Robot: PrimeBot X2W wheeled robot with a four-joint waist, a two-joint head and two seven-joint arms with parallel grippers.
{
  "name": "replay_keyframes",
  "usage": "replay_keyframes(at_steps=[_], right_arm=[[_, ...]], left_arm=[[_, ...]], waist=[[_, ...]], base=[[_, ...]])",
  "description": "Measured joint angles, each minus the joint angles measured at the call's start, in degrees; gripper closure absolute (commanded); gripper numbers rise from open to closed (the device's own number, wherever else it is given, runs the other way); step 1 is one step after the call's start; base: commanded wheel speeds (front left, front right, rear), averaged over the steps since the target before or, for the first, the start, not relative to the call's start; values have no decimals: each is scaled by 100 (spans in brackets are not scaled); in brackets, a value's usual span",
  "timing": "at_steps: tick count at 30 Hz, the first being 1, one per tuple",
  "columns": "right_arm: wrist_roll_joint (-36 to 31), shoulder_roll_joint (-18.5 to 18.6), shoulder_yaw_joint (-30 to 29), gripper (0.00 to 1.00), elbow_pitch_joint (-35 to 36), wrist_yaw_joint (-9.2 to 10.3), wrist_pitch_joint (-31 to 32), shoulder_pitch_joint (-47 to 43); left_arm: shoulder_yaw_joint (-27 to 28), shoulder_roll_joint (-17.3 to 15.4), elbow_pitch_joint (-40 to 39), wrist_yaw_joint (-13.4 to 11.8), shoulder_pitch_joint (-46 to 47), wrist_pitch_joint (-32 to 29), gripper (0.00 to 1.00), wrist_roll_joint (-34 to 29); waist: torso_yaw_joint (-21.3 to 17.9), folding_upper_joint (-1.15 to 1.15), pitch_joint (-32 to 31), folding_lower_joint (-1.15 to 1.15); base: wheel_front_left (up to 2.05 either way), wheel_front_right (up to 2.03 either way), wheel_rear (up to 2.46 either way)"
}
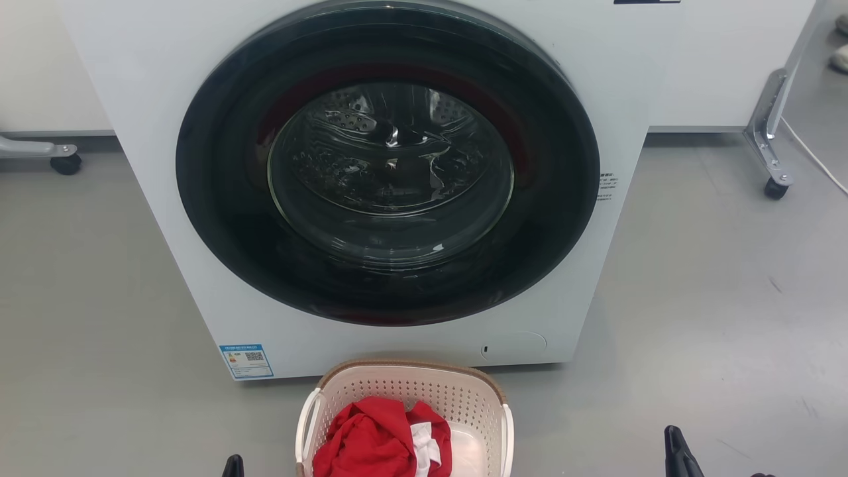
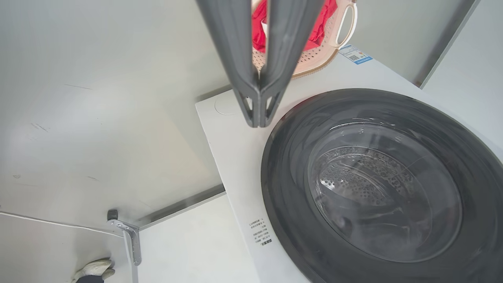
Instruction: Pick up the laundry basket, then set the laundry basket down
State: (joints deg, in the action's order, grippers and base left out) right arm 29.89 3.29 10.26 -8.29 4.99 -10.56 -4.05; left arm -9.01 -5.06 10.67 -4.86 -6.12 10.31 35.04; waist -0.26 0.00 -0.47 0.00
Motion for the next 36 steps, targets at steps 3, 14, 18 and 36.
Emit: replay_keyframes(at_steps=[3,14,18,36], right_arm=[[241,-3,-69,100,-42,-44,80,2],[1084,-18,-319,100,-160,-198,336,129],[1396,-23,-413,100,-203,-257,402,146],[2774,-40,-810,100,-391,-510,803,372]], left_arm=[[70,8,20,42,14,-71,100,171],[270,41,113,193,143,-307,100,958],[326,64,145,244,213,-388,100,1240],[652,116,280,510,429,-775,100,2536]], waist=[[1,0,2,0],[4,0,10,0],[6,0,12,0],[11,0,25,0]], base=[[0,0,0],[0,0,0],[0,0,0],[0,0,0]])
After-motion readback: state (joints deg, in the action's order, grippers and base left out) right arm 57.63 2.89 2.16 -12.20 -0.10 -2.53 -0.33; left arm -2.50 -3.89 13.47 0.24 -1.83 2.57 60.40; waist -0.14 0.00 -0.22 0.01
